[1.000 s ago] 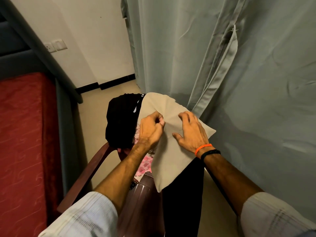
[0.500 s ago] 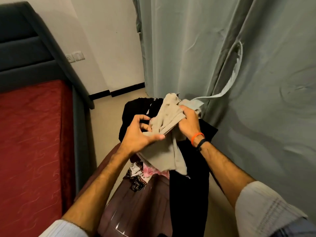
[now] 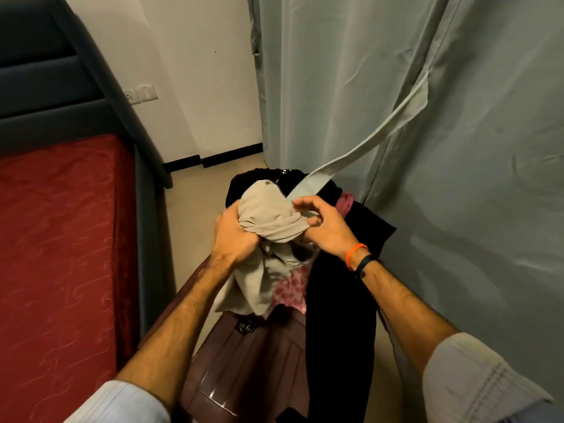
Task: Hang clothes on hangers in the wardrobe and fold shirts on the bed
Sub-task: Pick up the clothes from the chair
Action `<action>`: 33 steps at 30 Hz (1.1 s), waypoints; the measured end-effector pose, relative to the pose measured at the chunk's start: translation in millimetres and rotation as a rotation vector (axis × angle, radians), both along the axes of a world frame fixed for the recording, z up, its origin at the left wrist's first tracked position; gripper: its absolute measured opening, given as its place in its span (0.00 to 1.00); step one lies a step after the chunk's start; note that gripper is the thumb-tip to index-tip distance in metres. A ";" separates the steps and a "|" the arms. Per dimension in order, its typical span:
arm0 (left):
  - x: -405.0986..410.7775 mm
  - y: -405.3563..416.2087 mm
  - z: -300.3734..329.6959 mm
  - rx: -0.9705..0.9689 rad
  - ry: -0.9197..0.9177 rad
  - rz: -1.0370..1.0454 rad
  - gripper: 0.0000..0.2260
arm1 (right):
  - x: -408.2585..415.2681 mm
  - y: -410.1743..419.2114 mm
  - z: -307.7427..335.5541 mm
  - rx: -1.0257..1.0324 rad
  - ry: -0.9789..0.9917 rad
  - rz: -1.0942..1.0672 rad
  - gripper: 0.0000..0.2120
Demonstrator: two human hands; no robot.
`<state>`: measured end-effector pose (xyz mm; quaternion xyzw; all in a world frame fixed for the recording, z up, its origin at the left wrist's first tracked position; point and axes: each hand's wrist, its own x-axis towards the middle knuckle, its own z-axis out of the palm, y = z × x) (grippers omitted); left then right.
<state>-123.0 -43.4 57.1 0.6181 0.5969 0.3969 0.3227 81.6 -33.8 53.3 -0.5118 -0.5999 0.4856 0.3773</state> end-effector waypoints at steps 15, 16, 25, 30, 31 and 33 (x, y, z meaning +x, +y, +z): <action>-7.6 15.8 -30.5 -0.306 -0.083 0.165 0.23 | -30.3 28.7 -39.8 -0.125 -0.409 0.025 0.18; -6.1 20.1 -34.7 -0.316 -0.089 0.184 0.25 | -27.2 33.5 -40.6 -0.111 -0.434 0.013 0.18; -5.4 38.3 -61.8 -0.372 -0.072 0.199 0.29 | 0.4 92.8 -57.2 0.248 -1.016 -0.202 0.21; -4.6 36.1 -54.0 -0.350 -0.057 0.191 0.29 | -6.4 100.8 -44.3 0.258 -0.787 -0.334 0.08; -4.9 36.8 -52.9 -0.333 -0.043 0.170 0.30 | -10.9 96.6 -38.5 0.249 -0.644 -0.339 0.07; -3.4 38.0 -45.2 -0.331 -0.030 0.098 0.40 | -24.9 81.2 -22.0 0.124 -0.342 -0.217 0.06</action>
